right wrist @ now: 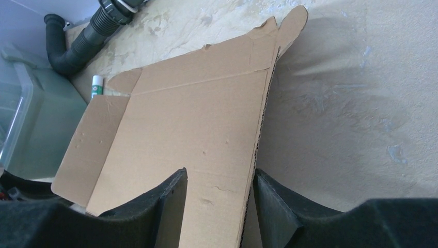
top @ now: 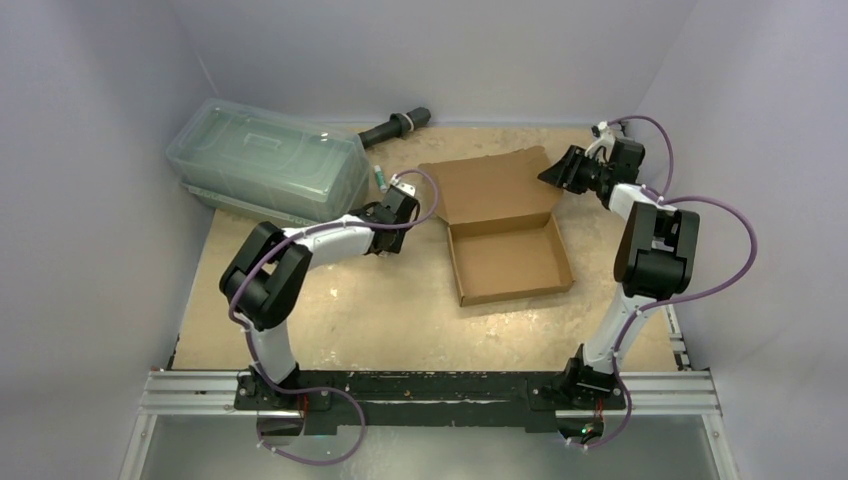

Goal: Fold the paper box

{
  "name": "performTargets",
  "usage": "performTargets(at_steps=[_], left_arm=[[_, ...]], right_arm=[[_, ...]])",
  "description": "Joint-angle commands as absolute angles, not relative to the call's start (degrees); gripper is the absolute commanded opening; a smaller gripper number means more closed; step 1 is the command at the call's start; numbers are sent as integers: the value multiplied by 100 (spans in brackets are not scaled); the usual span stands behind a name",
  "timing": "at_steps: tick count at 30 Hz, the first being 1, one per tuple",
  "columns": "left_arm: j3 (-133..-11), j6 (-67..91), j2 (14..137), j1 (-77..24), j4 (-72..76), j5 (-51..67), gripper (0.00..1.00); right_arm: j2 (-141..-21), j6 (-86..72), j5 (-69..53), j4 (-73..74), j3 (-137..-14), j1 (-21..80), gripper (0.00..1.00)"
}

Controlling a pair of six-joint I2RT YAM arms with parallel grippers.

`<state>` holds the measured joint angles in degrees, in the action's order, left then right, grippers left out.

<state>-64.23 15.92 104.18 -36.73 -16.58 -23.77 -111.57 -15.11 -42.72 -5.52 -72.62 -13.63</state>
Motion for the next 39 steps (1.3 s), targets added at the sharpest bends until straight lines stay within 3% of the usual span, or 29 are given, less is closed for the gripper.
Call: performTargets(at_steps=[1,3,4,9,14,18,24,32,39], left_arm=[[-6600,1610,10506,-3468,-1403,-1934,30],[-6530,1697,10414,-3446,-1353,-1764,3],[-6482,1757,10325,-3445,-1305,-1645,0],[-6148,2206,9461,-3624,-723,-423,0],[-6015,2506,8892,-4534,284,143,0],[-6564,2688,9533,-4979,528,463,0],[-8112,2464,11061,-5419,-378,78,0],[-8916,2201,11476,-5526,-1113,-710,44],[-7770,1525,10025,-5493,-1017,-1614,60]], right_arm=[[-10842,-1349,-4360,-612,-7198,-1362,53],[-10822,-1324,-4346,-602,-7183,-1361,53],[-10811,-1312,-4341,-596,-7181,-1362,53],[-10746,-1254,-4338,-579,-7151,-1356,54],[-10731,-1248,-4350,-581,-7136,-1360,55],[-10731,-1222,-4346,-563,-7120,-1360,56],[-10714,-1215,-4333,-531,-7093,-1361,58],[-10705,-1213,-4356,-520,-7101,-1361,60],[-10697,-1167,-4351,-493,-7106,-1356,69]])
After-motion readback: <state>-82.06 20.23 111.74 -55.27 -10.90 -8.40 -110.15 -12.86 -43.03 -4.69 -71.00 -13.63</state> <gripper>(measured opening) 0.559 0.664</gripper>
